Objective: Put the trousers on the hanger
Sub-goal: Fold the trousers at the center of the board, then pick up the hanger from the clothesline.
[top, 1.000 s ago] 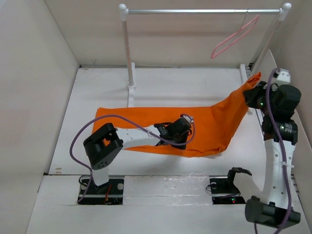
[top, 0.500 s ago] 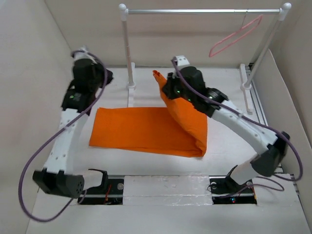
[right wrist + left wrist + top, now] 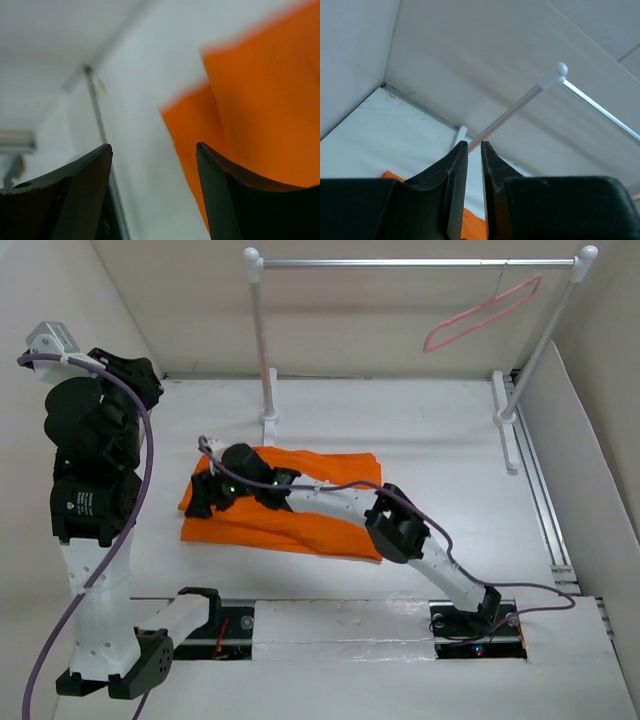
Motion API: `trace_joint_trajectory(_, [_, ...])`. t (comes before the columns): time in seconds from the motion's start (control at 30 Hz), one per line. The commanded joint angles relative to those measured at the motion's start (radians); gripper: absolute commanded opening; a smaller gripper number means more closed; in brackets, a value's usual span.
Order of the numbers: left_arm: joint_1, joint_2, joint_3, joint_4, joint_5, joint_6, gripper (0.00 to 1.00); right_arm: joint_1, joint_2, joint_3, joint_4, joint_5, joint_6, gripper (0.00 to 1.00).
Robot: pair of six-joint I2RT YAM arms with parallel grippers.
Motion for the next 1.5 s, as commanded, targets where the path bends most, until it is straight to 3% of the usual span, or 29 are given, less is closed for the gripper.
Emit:
trace_joint_trajectory(0.0, [0.002,0.007,-0.122,-0.028,-0.038,0.014,0.15,-0.021,-0.176,-0.211,0.006,-0.109,-0.048,0.73])
trace_joint_trajectory(0.13, [0.002,0.008,-0.337,0.046,0.050,-0.009,0.17,-0.058,-0.443,-0.593,0.074,-0.035,-0.158,0.69])
trace_joint_trajectory(0.2, [0.002,0.034,-0.477,0.073,0.125,-0.029,0.17,-0.067,-0.537,-0.729,0.065,0.014,-0.183,0.51])
trace_joint_trajectory(0.23, [0.002,0.049,-0.521,0.113,0.154,-0.037,0.17,-0.094,-0.626,-0.793,0.065,0.021,-0.203,0.34])
trace_joint_trajectory(0.27, [0.002,0.088,-0.573,0.141,0.195,-0.052,0.17,-0.095,-0.666,-0.908,0.059,0.026,-0.212,0.09])
trace_joint_trajectory(0.3, [0.002,0.108,-0.663,0.165,0.215,-0.080,0.17,-0.111,-0.704,-0.954,0.056,0.037,-0.228,0.00])
trace_joint_trajectory(0.43, [0.013,0.224,-0.808,0.238,0.217,-0.155,0.15,-0.137,-0.835,-1.131,-0.076,0.126,-0.321,0.00])
trace_joint_trajectory(0.67, [0.033,0.382,-0.932,0.209,0.111,-0.279,0.08,-0.254,-0.970,-1.413,-0.049,0.187,-0.350,0.00])
trace_joint_trajectory(0.83, [0.065,0.396,-1.004,0.173,0.081,-0.327,0.07,-0.298,-1.016,-1.535,-0.033,0.212,-0.338,0.00])
trace_joint_trajectory(1.0, [0.083,0.372,-1.023,0.129,0.097,-0.325,0.00,-0.266,-1.094,-1.483,-0.150,0.230,-0.344,0.00])
trace_joint_trajectory(1.13, [0.041,0.182,-0.989,0.135,0.127,-0.272,0.00,-0.269,-1.215,-1.297,-0.390,0.357,-0.404,0.00])
trace_joint_trajectory(1.23, [-0.058,0.056,-0.905,0.189,0.111,-0.229,0.00,-0.353,-1.287,-1.095,-0.478,0.403,-0.413,0.00])
trace_joint_trajectory(1.33, [-0.162,0.068,-0.746,0.192,0.096,-0.184,0.00,-0.482,-1.329,-0.926,-0.414,0.344,-0.478,0.00])
trace_joint_trajectory(1.37, [-0.246,0.098,-0.669,0.187,0.087,-0.134,0.00,-0.552,-1.314,-0.841,-0.393,0.341,-0.484,0.00])
trace_joint_trajectory(1.4, [-0.246,0.099,-0.633,0.187,0.087,-0.134,0.00,-0.594,-1.314,-0.840,-0.392,0.341,-0.484,0.00])
trace_joint_trajectory(1.43, [-0.275,0.124,-0.607,0.195,0.082,-0.115,0.00,-0.636,-1.295,-0.752,-0.391,0.338,-0.478,0.05])
trace_joint_trajectory(1.47, [-0.304,0.137,-0.581,0.202,0.068,-0.092,0.00,-0.680,-1.274,-0.714,-0.388,0.333,-0.461,0.17])
